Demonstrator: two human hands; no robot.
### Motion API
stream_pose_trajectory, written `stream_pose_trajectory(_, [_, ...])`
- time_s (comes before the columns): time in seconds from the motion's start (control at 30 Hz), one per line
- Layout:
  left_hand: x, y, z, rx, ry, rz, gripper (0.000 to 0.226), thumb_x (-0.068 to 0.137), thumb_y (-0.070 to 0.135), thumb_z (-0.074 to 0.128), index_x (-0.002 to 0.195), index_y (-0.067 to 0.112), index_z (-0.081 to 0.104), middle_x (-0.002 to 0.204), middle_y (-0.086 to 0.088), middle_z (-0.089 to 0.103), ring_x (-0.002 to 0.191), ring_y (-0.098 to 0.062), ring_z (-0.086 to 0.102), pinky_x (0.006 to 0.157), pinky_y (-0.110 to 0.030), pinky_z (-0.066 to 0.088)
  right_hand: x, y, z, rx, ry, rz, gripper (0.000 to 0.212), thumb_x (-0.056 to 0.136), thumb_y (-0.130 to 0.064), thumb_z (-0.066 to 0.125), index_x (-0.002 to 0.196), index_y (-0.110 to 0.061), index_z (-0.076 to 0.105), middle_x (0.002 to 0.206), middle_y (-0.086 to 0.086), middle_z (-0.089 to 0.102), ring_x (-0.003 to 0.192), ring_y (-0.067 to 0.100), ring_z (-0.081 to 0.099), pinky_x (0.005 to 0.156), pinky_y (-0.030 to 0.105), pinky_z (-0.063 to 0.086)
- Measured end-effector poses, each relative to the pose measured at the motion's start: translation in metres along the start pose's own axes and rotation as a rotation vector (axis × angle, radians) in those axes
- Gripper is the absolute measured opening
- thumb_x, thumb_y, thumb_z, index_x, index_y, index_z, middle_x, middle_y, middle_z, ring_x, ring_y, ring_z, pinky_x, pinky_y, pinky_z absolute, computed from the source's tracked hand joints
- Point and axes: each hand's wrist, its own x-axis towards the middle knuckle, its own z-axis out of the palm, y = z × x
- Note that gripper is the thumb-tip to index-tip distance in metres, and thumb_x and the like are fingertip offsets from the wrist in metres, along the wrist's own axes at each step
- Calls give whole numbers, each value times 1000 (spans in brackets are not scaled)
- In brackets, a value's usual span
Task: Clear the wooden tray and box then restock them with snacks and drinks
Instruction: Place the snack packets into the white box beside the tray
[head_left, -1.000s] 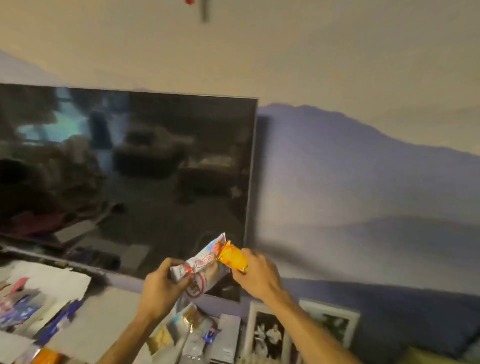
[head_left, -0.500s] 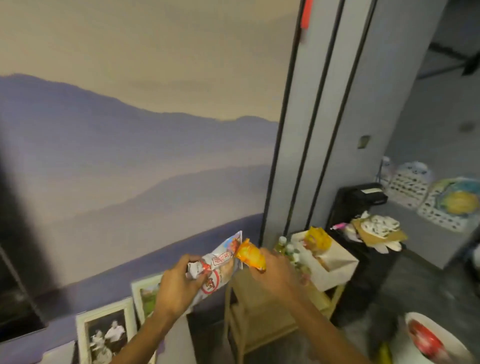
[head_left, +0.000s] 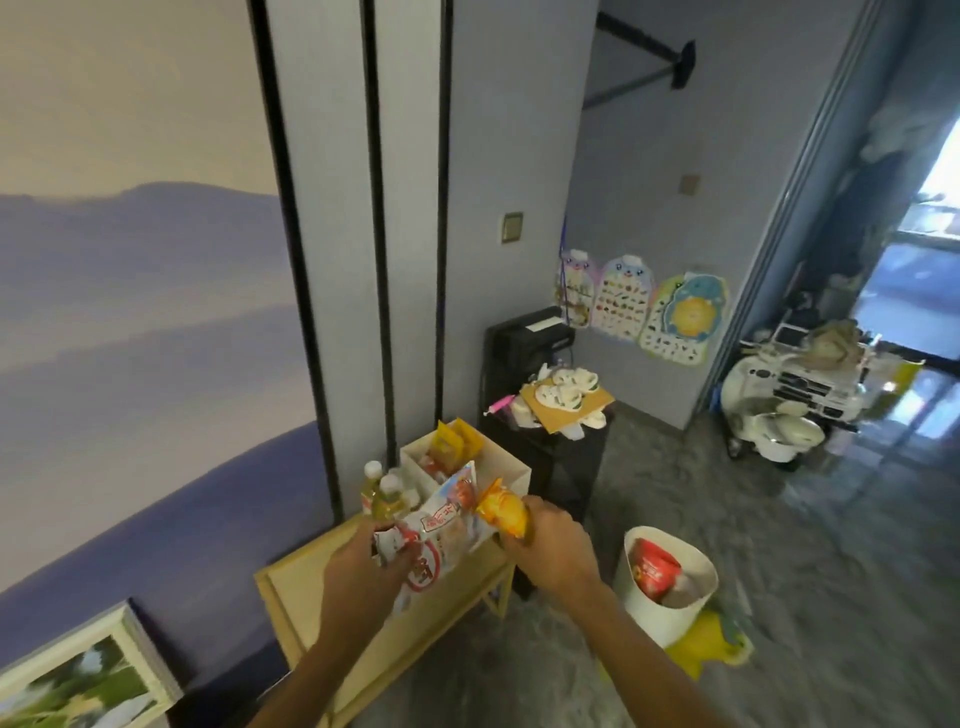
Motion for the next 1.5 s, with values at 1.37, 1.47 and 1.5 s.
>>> stream_pose_trajectory(1.37, [334,-102,350,164,303,-639,34,94,18,73,122,21,53,108,-3,68,90,-24,71,59,-27,57,497,184,222,-479,-582,-903,34,101,-30,64,132,-17,64,136,8,63,130,30,58,114,45,41])
stream_pose_trajectory(1.47, [326,-110,347,133,276,-652,43,99,29,68,135,27,45,120,-6,65,99,-25,70,69,-36,65,494,189,228,-415,-642,-831,40,102,-33,61,140,-20,58,137,2,56,137,24,52,113,29,31])
stream_pose_trajectory(1.5, [320,-114,346,122,258,-644,48,99,31,68,139,28,43,124,-7,64,102,-23,70,72,-33,65,489,189,222,-429,-673,-791,37,106,-36,59,140,-22,55,132,-4,57,132,17,54,107,18,34])
